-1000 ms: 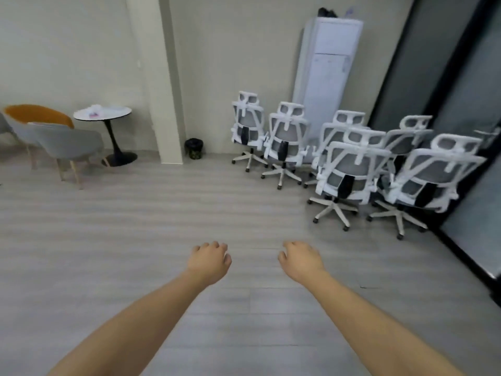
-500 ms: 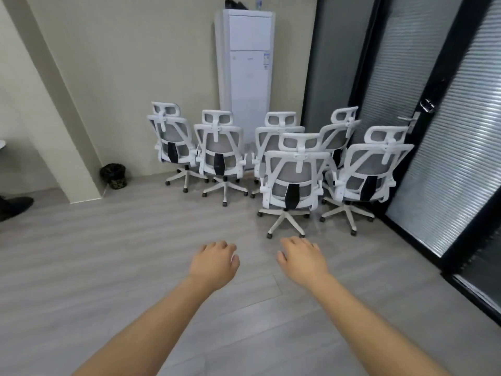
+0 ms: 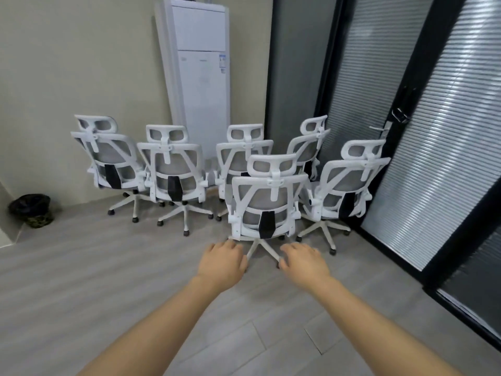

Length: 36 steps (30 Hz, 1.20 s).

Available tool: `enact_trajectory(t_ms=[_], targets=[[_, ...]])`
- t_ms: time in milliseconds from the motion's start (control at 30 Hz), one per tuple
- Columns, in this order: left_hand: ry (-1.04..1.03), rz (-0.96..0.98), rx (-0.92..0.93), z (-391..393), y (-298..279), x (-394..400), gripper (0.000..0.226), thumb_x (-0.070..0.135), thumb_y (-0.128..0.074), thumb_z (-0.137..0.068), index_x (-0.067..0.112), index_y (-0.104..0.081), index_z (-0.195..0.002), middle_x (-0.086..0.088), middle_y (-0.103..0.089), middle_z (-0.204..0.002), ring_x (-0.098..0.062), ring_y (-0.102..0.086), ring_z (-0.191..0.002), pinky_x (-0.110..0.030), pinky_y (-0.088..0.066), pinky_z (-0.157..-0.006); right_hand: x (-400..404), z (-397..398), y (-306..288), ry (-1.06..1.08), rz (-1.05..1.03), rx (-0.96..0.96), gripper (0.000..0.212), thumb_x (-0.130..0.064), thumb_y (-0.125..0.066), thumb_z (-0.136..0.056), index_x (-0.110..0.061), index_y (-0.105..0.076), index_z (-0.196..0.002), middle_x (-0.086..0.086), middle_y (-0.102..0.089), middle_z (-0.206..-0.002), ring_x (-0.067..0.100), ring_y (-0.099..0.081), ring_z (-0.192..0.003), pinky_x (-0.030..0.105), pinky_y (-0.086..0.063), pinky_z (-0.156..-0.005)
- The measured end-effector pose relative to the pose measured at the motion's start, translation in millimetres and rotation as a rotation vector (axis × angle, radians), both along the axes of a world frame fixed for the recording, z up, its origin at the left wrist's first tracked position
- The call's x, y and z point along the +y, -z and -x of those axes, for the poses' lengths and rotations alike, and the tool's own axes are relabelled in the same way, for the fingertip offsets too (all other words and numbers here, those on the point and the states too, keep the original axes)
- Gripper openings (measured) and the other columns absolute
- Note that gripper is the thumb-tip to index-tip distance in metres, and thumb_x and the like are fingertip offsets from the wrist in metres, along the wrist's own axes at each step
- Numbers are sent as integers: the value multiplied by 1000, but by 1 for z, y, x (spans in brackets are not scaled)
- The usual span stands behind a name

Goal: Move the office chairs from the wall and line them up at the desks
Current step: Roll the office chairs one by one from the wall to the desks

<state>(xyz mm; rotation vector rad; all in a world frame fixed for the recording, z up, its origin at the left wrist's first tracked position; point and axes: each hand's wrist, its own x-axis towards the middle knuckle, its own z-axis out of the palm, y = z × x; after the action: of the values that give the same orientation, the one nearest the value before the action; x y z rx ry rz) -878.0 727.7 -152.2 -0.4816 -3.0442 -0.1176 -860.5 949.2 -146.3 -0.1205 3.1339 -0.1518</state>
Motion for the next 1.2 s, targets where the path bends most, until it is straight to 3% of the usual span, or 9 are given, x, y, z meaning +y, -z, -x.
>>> enact_trajectory(t_ms=[300, 433, 767, 933, 1133, 1200], targets=[[55, 27, 49, 221, -2, 70, 36, 40, -38, -97, 22, -62, -117, 1, -64, -115, -27, -57, -110, -39, -42, -90, 60, 195, 1, 127, 39, 32, 34, -34, -40, -97, -18, -59, -120, 4, -63, -119, 29, -55, -114, 40, -42, -92], [29, 53, 54, 318, 10, 102, 34, 39, -37, -96, 22, -62, -113, 0, -64, -111, -27, -58, -107, -40, -43, -90, 94, 293, 15, 90, 55, 40, 38, -35, -39, -98, -18, -58, -126, 4, -62, -123, 28, -55, -114, 40, -44, -94], [-28, 76, 18, 508, 3, 165, 40, 42, -33, -99, 22, -57, -123, -1, -60, -120, -26, -54, -115, -41, -41, -98, 148, 511, 10, -12, 42, 20, 31, -33, -39, -95, -16, -60, -110, 7, -65, -111, 30, -58, -104, 40, -44, -86], [-4, 57, 49, 595, 15, 190, 39, 41, -35, -98, 26, -59, -126, 0, -61, -121, -26, -55, -114, -42, -40, -99, 160, 598, 21, -74, 15, 32, 38, -35, -41, -96, -17, -58, -125, 6, -62, -121, 30, -55, -114, 41, -43, -94], [44, -4, 76, 677, 43, 199, 58, 47, -19, -92, 24, -60, -125, 2, -61, -120, -24, -57, -109, -40, -43, -96, 170, 683, 39, -67, 13, 100, 38, -35, -38, -98, -17, -60, -123, 5, -64, -117, 27, -55, -112, 40, -42, -94], [59, -35, 126, 698, 59, 198, 54, 48, -24, -93, 23, -63, -120, 2, -64, -116, -23, -60, -107, -40, -45, -96, 171, 705, 49, -103, -10, 123, 39, -37, -39, -98, -18, -59, -125, 3, -64, -120, 26, -54, -116, 40, -41, -97]])
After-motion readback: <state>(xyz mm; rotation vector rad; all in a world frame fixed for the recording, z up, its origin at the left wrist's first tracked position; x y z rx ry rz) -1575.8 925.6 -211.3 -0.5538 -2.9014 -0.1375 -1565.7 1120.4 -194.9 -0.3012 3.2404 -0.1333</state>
